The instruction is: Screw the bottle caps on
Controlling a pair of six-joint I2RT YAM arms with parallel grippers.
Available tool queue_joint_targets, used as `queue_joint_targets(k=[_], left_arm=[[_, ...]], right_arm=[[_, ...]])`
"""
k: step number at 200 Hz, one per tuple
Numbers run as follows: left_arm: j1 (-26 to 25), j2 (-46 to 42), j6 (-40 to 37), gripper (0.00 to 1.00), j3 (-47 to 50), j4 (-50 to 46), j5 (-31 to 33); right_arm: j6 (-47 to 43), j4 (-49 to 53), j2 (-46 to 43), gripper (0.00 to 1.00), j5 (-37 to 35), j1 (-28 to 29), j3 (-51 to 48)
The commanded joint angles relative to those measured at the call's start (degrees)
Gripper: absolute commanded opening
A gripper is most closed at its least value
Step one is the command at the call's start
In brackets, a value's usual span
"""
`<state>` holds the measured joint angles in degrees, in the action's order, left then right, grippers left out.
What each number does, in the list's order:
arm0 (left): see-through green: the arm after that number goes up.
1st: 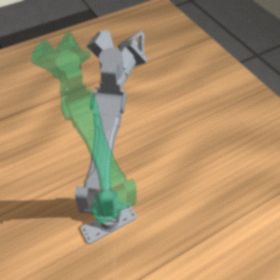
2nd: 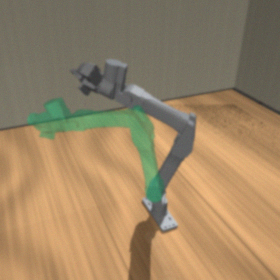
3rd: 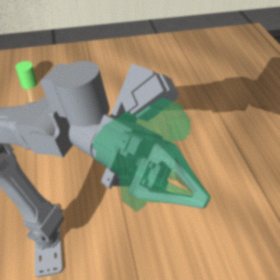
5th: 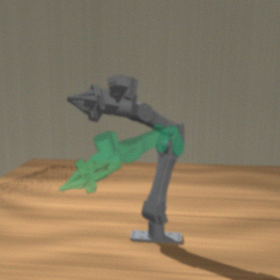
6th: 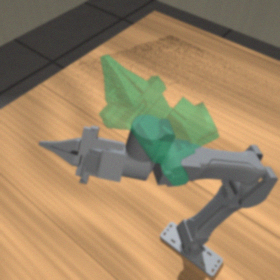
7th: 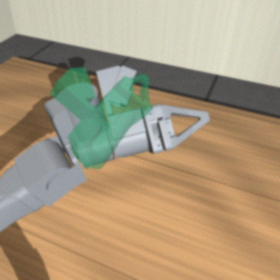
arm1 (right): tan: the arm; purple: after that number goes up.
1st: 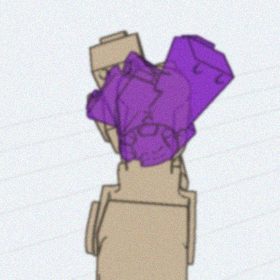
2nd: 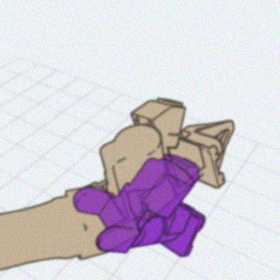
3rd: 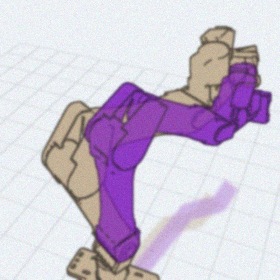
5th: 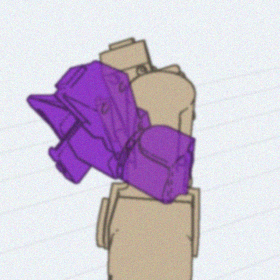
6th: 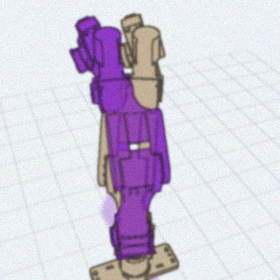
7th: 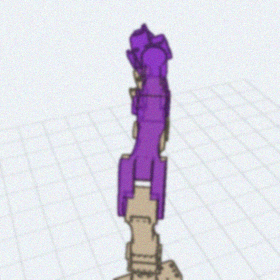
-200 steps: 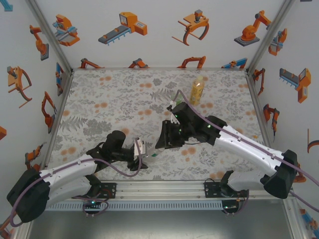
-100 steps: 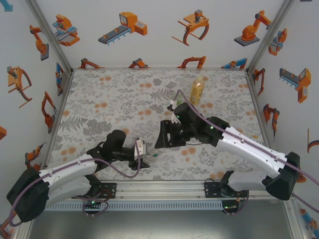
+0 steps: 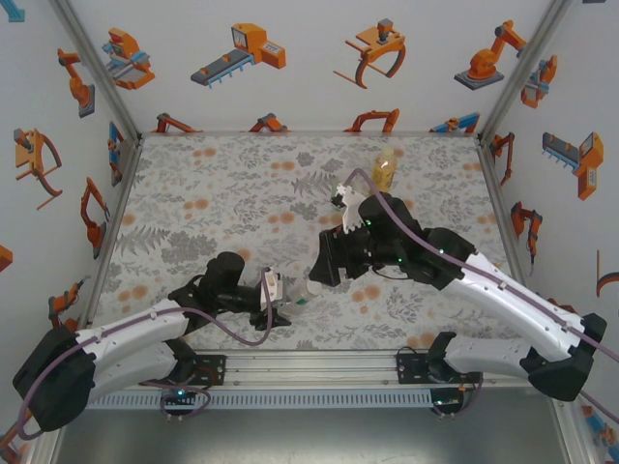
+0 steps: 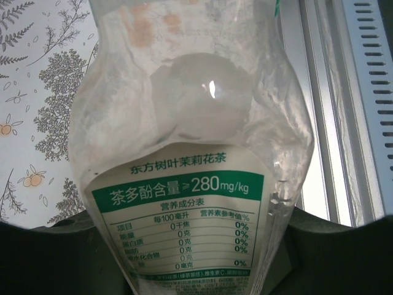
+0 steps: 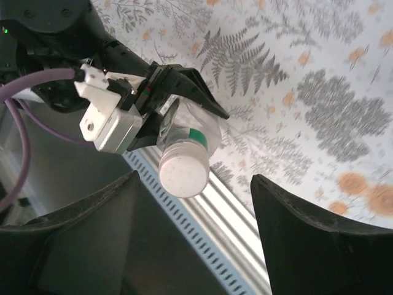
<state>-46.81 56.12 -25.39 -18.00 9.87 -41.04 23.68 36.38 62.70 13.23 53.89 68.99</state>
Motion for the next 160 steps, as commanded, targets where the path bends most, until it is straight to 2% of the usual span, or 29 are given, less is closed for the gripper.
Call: queue_joint_targets(k=[1, 18, 43, 86, 106, 160], left_arm=[[-0.2, -0.3, -1.4, 0.00, -1.9, 1.1, -1.9], [-0.2, -0.7, -1.4, 0.00, -1.9, 0.9, -2.0], [-0.2, -1.0, -1.4, 0.00, -1.9, 0.8, -2.0], [-0.2, -0.3, -1.2, 0.00, -2.1, 0.9, -2.3], [-0.2, -0.2, -1.1, 0.00, -2.1, 1.2, -2.3], [-0.3, 0.5, -0.7, 0.00, -2.1, 1.8, -2.8]], right_arm=[[-19.6, -6.1, -3.9, 0.63, 4.5, 0.3, -2.8], [-36.2, -7.5, -6.3, 0.63, 13.1, 0.4, -5.3], [-56.3, -1.9, -5.5, 0.68, 21.0, 0.4, -3.7], [-75.7, 7.6, 0.9, 0.66, 23.6, 1.7, -0.3], [-79.6, 7.9, 2.7, 0.63, 21.9, 3.4, -0.1], [-80.2, 4.8, 4.6, 0.56, 21.8, 4.6, -1.4]])
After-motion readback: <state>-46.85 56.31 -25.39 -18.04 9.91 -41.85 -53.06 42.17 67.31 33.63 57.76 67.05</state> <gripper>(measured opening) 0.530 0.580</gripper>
